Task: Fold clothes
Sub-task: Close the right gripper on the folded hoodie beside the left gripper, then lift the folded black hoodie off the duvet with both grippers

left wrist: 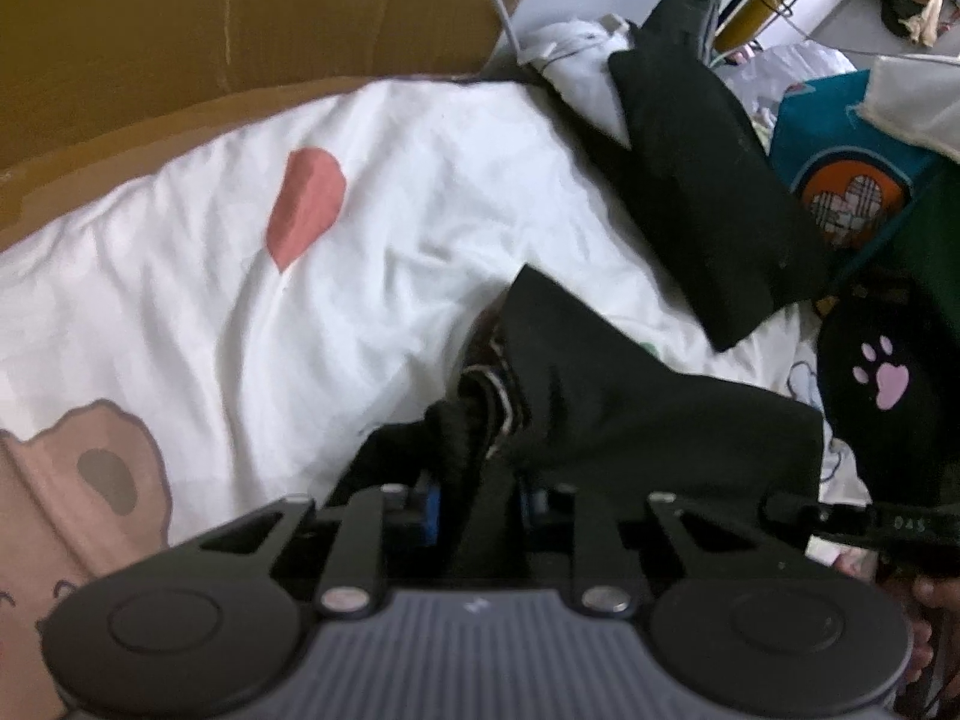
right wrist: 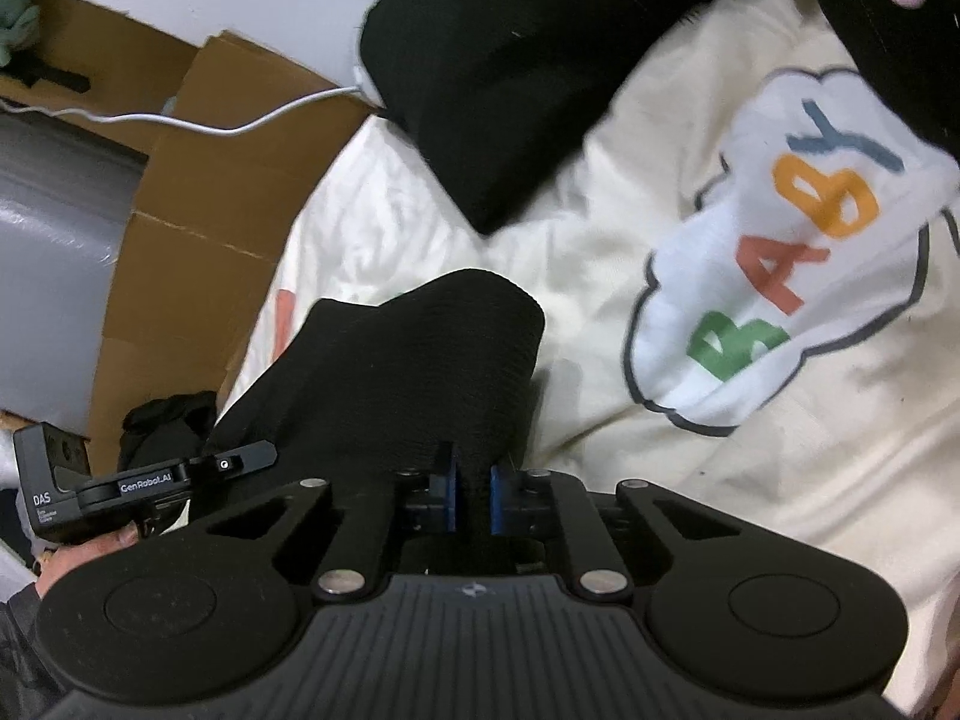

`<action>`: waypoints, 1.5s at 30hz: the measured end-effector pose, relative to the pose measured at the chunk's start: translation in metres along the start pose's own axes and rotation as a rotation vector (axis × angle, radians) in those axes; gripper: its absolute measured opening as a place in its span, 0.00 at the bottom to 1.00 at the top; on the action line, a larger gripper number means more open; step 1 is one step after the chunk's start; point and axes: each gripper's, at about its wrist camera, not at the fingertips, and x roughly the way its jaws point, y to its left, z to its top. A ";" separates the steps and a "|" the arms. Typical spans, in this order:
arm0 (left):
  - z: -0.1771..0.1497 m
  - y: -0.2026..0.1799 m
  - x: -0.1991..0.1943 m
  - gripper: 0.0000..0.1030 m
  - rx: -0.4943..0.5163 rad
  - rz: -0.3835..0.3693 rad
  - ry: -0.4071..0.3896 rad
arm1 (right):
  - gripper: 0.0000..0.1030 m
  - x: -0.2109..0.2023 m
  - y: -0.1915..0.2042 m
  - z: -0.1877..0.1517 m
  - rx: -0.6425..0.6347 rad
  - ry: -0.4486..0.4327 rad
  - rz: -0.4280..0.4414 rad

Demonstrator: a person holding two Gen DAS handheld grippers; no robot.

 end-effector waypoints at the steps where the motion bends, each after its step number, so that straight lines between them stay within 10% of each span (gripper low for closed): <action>1: -0.001 -0.002 -0.004 0.22 -0.007 -0.003 -0.009 | 0.10 -0.004 0.004 0.000 -0.017 -0.004 0.006; 24: -0.039 -0.032 -0.139 0.21 -0.248 -0.072 -0.362 | 0.09 -0.100 0.118 0.027 -0.368 -0.131 0.110; 45: -0.066 -0.086 -0.256 0.21 -0.270 -0.080 -0.715 | 0.09 -0.217 0.228 0.050 -0.732 -0.272 0.244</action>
